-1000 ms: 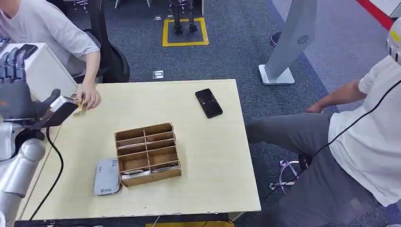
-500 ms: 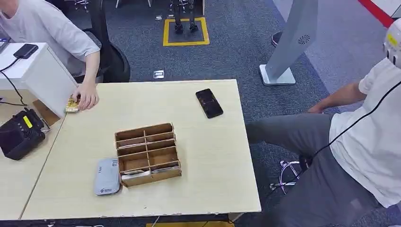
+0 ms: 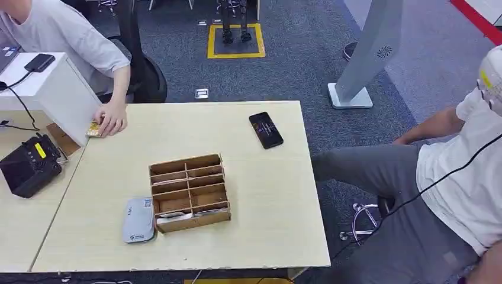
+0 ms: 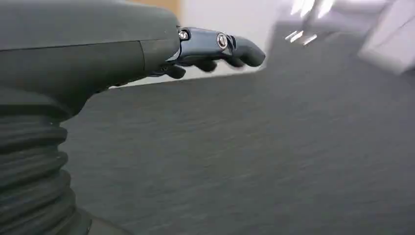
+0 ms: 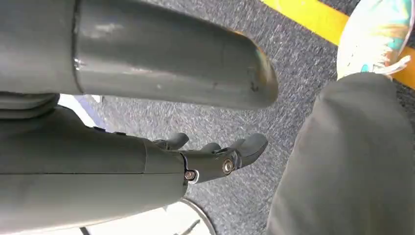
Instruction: Pass the card to the sensor for recognition and then transmit it.
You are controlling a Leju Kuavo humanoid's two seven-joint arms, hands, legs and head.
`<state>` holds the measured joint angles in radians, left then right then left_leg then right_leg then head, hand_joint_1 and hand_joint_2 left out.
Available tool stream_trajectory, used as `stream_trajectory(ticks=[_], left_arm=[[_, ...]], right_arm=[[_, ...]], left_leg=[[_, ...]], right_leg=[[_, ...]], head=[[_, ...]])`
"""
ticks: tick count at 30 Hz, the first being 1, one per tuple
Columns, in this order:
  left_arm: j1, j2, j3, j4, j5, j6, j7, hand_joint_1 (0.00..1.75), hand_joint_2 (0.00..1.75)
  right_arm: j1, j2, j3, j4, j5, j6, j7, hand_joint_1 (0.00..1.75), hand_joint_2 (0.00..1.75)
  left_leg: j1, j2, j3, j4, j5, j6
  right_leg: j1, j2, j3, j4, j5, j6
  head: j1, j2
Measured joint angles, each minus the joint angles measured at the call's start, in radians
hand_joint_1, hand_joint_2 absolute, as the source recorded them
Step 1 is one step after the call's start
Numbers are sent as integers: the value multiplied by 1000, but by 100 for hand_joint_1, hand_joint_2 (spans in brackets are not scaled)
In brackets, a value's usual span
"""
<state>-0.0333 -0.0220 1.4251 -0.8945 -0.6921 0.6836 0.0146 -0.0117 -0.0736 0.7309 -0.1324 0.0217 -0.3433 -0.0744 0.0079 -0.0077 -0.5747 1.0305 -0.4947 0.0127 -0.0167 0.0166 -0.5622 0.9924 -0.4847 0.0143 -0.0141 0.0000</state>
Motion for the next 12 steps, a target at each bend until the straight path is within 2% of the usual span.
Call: stream_trajectory(ticks=[2,10,11,12], left_arm=[[-8,-36,28,28,-13,-1,9,0,175],[-31,-105,85,108,-45,6,19,0,175],[-35,-117,90,139,-78,8,30,0,175],[-41,-134,96,182,-137,10,39,0,175]], right_arm=[[1,1,-3,1,-1,-1,-2,0,0],[1,3,-6,7,-11,0,15,0,0],[1,7,-8,6,-16,0,25,0,175],[0,11,-11,6,-23,0,34,0,175]], left_leg=[[1,-1,0,1,-1,1],[-1,-1,1,1,-1,1],[-2,-1,1,1,-1,1],[-2,-2,1,1,-1,1]], right_leg=[[1,0,0,0,0,1],[0,0,0,0,0,1],[-1,-1,0,0,0,1],[-1,-1,0,0,0,1]], head=[[5,0],[4,0],[2,0],[0,0]])
